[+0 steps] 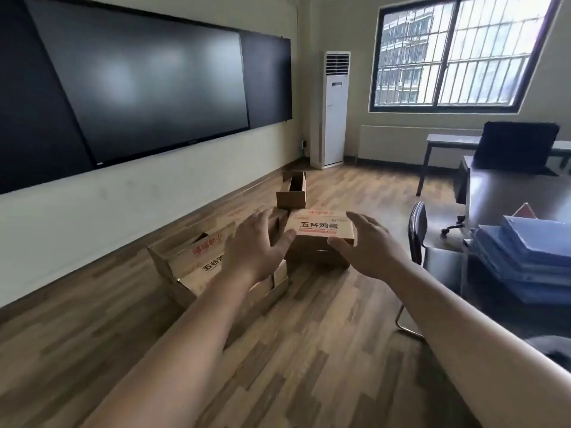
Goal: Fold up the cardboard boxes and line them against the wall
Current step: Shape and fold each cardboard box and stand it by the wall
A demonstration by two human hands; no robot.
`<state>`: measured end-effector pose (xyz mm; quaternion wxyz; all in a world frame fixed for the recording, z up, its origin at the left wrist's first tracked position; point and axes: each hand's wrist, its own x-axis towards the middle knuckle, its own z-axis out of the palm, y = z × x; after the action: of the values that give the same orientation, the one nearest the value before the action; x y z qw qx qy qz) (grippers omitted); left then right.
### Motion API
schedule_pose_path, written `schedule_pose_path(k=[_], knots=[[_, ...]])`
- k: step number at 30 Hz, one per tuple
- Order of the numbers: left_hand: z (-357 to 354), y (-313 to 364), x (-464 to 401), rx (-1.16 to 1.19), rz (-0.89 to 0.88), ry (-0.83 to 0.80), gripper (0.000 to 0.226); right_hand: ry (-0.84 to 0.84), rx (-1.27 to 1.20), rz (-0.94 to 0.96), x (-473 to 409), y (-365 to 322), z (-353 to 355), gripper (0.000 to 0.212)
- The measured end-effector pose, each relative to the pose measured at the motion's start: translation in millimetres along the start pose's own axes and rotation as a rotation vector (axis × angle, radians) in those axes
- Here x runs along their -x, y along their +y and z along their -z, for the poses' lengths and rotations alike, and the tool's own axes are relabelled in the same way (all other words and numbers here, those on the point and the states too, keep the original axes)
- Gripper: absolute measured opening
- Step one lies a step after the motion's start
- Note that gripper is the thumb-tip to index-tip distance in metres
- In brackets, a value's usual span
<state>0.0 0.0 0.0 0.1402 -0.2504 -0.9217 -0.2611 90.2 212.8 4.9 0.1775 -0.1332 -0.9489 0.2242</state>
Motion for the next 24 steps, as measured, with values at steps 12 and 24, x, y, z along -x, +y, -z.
schedule_pose_path(k=[12,24], knots=[[-80,-95,-123,0.043,0.072,-0.031,0.083,-0.073,-0.008,-0.045,-153,20,-102,0.076],[-155,-182,-327,0.104,0.134,-0.07,0.082,-0.101,-0.064,-0.165,-366,15,-185,0.075]])
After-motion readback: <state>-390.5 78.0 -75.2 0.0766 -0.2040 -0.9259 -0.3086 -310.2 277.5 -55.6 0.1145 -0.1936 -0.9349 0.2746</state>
